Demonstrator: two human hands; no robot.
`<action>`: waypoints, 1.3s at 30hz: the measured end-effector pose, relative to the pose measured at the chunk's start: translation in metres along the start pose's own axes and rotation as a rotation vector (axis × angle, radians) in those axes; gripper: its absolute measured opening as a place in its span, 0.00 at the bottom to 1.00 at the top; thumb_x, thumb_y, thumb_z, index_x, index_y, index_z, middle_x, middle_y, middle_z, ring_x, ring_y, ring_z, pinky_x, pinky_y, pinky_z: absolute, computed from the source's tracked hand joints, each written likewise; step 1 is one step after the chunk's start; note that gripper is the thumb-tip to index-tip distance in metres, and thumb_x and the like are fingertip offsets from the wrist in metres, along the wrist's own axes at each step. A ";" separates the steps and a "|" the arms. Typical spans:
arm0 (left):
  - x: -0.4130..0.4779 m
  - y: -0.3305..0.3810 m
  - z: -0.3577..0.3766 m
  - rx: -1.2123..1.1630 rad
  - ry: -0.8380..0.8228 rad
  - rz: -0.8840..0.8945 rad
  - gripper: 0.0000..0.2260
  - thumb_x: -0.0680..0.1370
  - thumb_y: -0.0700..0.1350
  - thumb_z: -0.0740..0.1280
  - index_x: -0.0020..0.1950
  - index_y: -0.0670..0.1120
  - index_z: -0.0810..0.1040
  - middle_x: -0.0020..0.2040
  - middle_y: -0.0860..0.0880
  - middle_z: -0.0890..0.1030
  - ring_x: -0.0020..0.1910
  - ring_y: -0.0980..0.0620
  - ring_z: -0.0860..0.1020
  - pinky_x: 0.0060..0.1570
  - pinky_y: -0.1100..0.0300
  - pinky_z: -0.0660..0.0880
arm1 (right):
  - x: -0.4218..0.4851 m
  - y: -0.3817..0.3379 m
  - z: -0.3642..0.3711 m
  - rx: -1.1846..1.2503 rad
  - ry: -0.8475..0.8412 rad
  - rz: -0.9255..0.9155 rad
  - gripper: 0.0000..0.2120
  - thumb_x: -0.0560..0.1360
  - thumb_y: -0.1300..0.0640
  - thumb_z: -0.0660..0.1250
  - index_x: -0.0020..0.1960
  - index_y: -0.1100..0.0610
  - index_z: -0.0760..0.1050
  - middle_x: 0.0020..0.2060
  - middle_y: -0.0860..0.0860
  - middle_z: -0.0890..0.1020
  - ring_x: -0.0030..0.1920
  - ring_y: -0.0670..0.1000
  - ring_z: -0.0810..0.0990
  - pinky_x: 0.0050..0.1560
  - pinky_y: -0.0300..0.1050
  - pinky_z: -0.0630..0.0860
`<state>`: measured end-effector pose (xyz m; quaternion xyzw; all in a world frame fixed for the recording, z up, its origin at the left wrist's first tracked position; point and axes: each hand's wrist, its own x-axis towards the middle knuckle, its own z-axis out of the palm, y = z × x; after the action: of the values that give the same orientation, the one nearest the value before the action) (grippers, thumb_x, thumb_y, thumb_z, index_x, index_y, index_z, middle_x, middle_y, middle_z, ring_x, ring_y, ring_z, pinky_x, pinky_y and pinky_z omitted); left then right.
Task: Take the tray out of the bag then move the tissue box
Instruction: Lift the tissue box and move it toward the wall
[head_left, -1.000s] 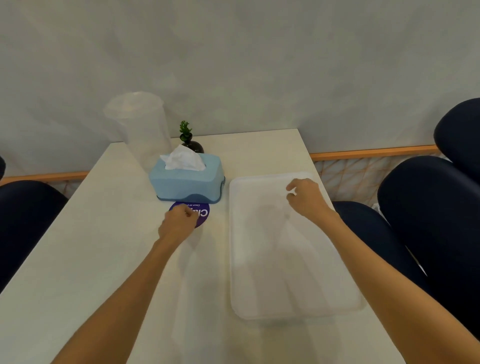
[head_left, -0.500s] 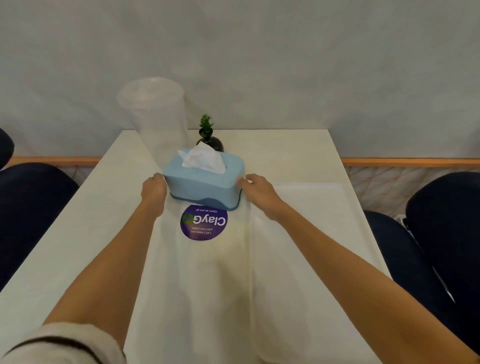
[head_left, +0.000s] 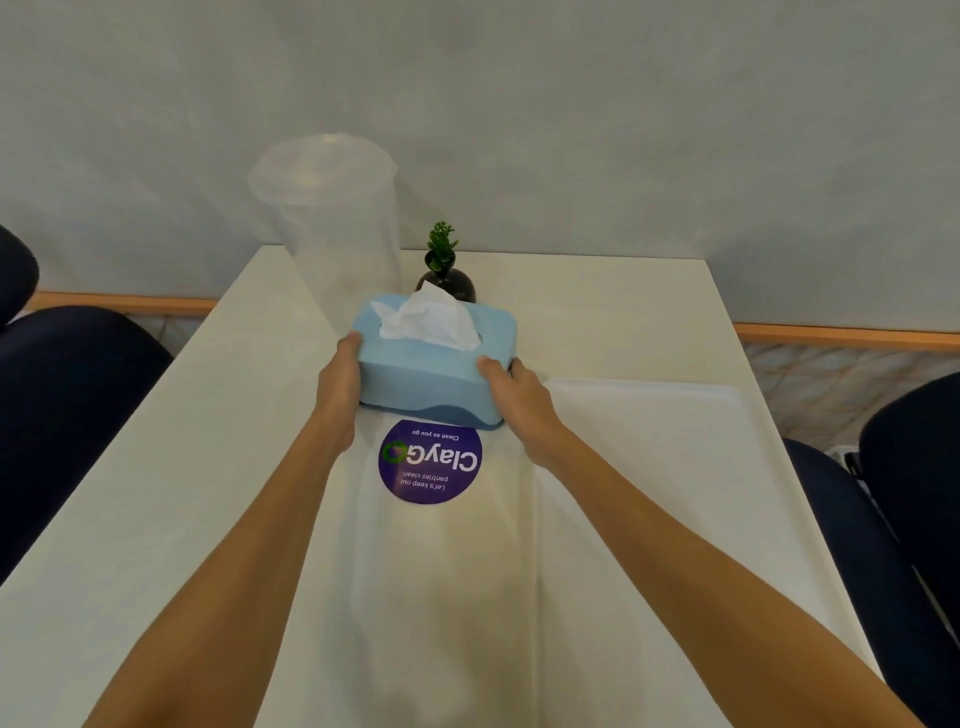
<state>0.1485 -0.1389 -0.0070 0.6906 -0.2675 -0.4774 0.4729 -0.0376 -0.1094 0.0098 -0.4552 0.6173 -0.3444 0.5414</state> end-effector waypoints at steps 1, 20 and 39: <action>-0.005 0.000 0.000 -0.012 0.005 0.015 0.14 0.79 0.59 0.54 0.57 0.52 0.69 0.49 0.50 0.77 0.47 0.51 0.76 0.57 0.52 0.73 | -0.001 0.000 0.000 0.009 0.000 -0.008 0.23 0.79 0.44 0.56 0.69 0.55 0.64 0.57 0.54 0.77 0.48 0.48 0.76 0.34 0.34 0.72; -0.046 0.024 0.160 0.101 -0.313 0.283 0.23 0.80 0.58 0.57 0.73 0.50 0.64 0.64 0.49 0.74 0.57 0.51 0.72 0.54 0.59 0.67 | 0.038 -0.003 -0.165 0.066 0.387 -0.171 0.22 0.76 0.47 0.59 0.69 0.52 0.68 0.57 0.51 0.76 0.54 0.53 0.74 0.40 0.38 0.69; 0.038 0.047 0.270 0.488 -0.356 0.242 0.32 0.78 0.66 0.51 0.66 0.42 0.68 0.62 0.42 0.75 0.55 0.45 0.74 0.56 0.51 0.72 | 0.176 0.001 -0.239 0.013 0.413 -0.040 0.28 0.77 0.39 0.55 0.70 0.55 0.65 0.58 0.53 0.73 0.57 0.56 0.73 0.60 0.55 0.72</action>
<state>-0.0791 -0.2965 -0.0059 0.6525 -0.5328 -0.4526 0.2926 -0.2725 -0.2896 -0.0116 -0.3839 0.7037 -0.4449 0.3993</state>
